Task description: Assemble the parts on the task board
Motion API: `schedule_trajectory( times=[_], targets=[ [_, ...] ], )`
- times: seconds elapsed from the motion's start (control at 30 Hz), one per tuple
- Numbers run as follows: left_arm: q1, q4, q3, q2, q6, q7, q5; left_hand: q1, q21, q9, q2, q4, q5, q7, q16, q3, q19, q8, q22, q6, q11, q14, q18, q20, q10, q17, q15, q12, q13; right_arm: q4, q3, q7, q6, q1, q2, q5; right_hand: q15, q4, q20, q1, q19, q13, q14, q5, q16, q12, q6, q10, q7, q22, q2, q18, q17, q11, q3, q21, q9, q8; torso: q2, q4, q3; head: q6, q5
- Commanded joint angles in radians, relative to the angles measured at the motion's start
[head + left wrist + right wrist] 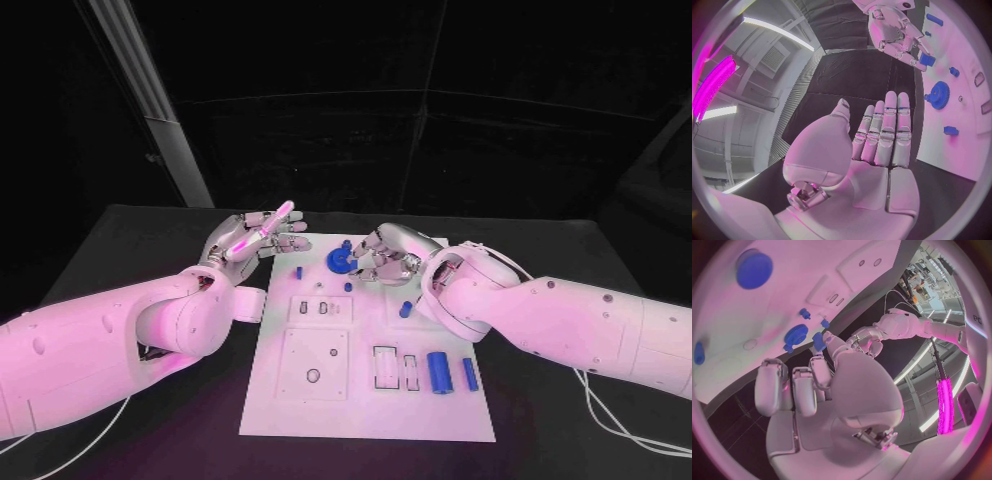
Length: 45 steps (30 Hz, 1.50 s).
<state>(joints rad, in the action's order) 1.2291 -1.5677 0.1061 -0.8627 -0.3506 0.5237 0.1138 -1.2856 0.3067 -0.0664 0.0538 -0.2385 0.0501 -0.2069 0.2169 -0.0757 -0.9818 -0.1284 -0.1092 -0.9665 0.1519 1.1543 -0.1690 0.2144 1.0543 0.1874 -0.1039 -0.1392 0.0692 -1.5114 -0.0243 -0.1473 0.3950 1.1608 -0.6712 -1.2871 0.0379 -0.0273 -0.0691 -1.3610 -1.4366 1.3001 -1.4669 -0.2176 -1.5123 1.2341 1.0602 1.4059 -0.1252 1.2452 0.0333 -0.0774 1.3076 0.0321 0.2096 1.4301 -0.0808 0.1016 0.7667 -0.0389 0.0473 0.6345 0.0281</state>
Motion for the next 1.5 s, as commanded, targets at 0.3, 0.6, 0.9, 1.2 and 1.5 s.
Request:
schedule_trajectory(
  times=[0.3, 0.6, 0.9, 1.2, 1.5],
  targets=[
    [0.005, 0.008, -0.001, 0.011, 0.014, 0.009, -0.002, -0.007, -0.004, 0.0, 0.002, 0.008, 0.001, -0.001, -0.005, -0.002, -0.01, 0.007, 0.002, -0.005, 0.002, 0.005, -0.015, 0.0, 0.008, 0.001, 0.001, 0.006, 0.0, 0.016, 0.003, -0.089, -0.093, -0.017, 0.066, -0.113, 0.004, -0.017, 0.005, 0.024, 0.001, -0.01, -0.073, -0.005, 0.011, -0.019, 0.016, -0.012, 0.007, -0.008, -0.006, 0.013, 0.118, -0.001, 0.025, -0.002, 0.001, 0.0, 0.0, 0.0025, -0.0015, 0.015, -0.023],
    [0.005, 0.014, -0.001, 0.02, 0.014, 0.011, -0.002, -0.007, -0.004, 0.0, 0.002, 0.008, 0.001, -0.001, -0.005, -0.003, -0.01, 0.007, 0.002, -0.005, 0.002, 0.005, -0.015, 0.0, 0.008, 0.002, 0.001, 0.006, 0.0, 0.018, 0.006, -0.088, -0.095, -0.045, 0.095, -0.192, 0.004, -0.013, 0.005, 0.026, 0.001, -0.01, -0.073, -0.014, 0.011, -0.019, 0.016, -0.013, 0.007, -0.007, -0.013, 0.013, 0.119, -0.001, 0.032, -0.002, 0.001, -0.001, 0.001, 0.004, -0.0031, 0.018, -0.03],
    [0.005, 0.017, -0.001, 0.024, 0.015, 0.011, -0.002, -0.007, -0.004, 0.0, 0.002, 0.008, 0.001, -0.001, -0.005, -0.003, -0.011, 0.007, 0.002, -0.005, 0.002, 0.005, -0.015, 0.0, 0.008, 0.002, 0.001, 0.007, 0.0, 0.009, 0.027, -0.087, -0.115, -0.054, 0.098, -0.212, 0.004, -0.011, 0.005, 0.028, 0.001, -0.009, -0.074, -0.016, 0.011, -0.018, 0.017, -0.012, 0.007, -0.008, -0.019, 0.013, 0.12, -0.001, 0.034, -0.002, 0.001, -0.001, 0.001, 0.0025, -0.0021, 0.025, -0.038],
    [0.005, 0.017, -0.001, 0.023, 0.015, 0.01, -0.002, -0.007, -0.004, 0.0, 0.002, 0.008, 0.001, -0.001, -0.006, -0.003, -0.011, 0.008, 0.002, -0.005, 0.002, 0.005, -0.015, 0.0, 0.008, 0.002, 0.001, 0.007, 0.0, 0.005, 0.03, -0.09, -0.13, -0.055, 0.095, -0.223, 0.004, -0.011, 0.005, 0.031, 0.001, -0.009, -0.073, -0.016, 0.012, -0.019, 0.018, -0.012, 0.007, -0.008, -0.022, 0.013, 0.119, -0.001, 0.035, -0.002, 0.001, -0.002, 0.0, 0.0025, -0.0009, 0.029, -0.041],
    [0.005, 0.017, -0.001, 0.02, 0.014, 0.009, -0.002, -0.007, -0.004, 0.0, 0.002, 0.008, 0.001, -0.001, -0.006, -0.003, -0.011, 0.008, 0.002, -0.005, 0.002, 0.005, -0.015, 0.0, 0.008, 0.002, 0.001, 0.007, 0.0, 0.004, 0.031, -0.096, -0.14, -0.055, 0.087, -0.239, 0.003, -0.01, 0.004, 0.042, 0.002, -0.016, -0.074, -0.012, 0.011, -0.028, 0.01, -0.017, 0.003, -0.01, -0.038, 0.013, 0.12, 0.001, 0.038, -0.004, 0.004, -0.008, 0.0, 0.0029, -0.0012, 0.032, -0.043]
  ],
)
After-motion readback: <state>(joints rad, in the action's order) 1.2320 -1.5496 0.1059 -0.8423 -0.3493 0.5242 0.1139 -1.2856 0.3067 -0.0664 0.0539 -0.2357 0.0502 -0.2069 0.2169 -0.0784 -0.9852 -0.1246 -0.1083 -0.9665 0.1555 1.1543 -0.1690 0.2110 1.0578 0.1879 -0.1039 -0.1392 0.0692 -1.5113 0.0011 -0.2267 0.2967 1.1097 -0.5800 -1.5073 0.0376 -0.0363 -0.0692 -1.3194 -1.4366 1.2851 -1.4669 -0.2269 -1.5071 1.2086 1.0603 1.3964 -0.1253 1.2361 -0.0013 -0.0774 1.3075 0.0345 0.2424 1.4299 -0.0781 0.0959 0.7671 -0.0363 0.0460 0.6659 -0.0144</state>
